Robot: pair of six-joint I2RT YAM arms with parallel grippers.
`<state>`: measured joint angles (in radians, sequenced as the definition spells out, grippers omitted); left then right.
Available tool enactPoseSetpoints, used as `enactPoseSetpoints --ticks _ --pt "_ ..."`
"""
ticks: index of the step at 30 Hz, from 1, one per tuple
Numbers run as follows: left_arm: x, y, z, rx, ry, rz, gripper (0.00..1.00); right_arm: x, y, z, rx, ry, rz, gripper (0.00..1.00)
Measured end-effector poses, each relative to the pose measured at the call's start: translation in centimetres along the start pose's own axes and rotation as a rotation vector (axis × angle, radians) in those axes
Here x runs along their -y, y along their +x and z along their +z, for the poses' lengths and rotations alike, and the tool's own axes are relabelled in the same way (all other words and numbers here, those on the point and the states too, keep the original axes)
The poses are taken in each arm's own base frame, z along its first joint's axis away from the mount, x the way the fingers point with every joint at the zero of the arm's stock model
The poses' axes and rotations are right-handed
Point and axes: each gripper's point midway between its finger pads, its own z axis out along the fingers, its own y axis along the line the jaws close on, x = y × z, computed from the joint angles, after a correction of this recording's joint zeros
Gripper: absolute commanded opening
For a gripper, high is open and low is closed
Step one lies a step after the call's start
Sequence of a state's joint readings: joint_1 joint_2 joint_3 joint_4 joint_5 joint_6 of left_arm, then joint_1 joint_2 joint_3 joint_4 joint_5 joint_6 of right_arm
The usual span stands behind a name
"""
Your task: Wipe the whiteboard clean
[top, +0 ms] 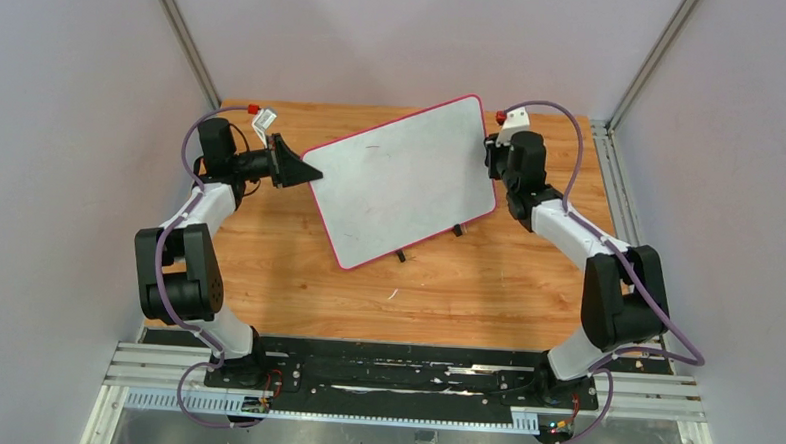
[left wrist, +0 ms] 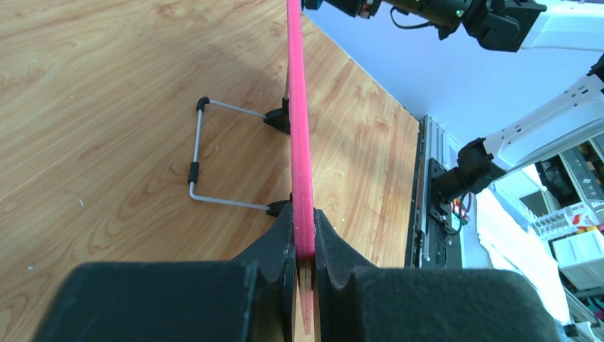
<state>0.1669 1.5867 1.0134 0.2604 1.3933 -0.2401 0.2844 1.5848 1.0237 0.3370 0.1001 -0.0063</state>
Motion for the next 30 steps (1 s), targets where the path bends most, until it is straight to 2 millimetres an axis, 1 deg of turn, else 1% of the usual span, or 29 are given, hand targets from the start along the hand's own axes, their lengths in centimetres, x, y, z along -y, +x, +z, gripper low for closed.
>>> enactPoseSetpoints --ticks 3,5,7,10,13,16,19,25,30 --pt "0.0 0.0 0.0 0.0 0.0 0.0 0.0 0.1 -1.9 0.3 0.03 -0.001 -0.008 0.01" --pt "0.0 0.0 0.0 0.0 0.0 0.0 0.0 0.1 -2.6 0.5 0.038 -0.001 -0.016 0.01" --pt "0.0 0.0 0.0 0.0 0.0 0.0 0.0 0.1 -2.7 0.6 0.039 -0.004 -0.019 0.01" --pt "0.0 0.0 0.0 0.0 0.0 0.0 0.0 -0.1 -2.3 0.6 0.029 -0.011 -0.021 0.01" --pt "0.0 0.0 0.0 0.0 0.0 0.0 0.0 -0.3 -1.0 0.6 0.007 -0.023 -0.023 0.01" --pt "0.0 0.0 0.0 0.0 0.0 -0.001 0.0 -0.6 1.5 0.5 -0.038 -0.034 -0.025 0.01" --pt "0.0 0.0 0.0 0.0 0.0 -0.003 0.0 -1.1 3.3 0.5 -0.069 -0.042 -0.03 0.01" --pt "0.0 0.1 0.0 0.0 -0.001 -0.008 0.0 -1.5 4.7 0.4 -0.071 -0.04 -0.008 0.01" --pt "0.0 0.0 0.0 0.0 -0.001 -0.008 0.0 -1.4 7.1 -0.2 -0.103 -0.031 0.004 0.01"
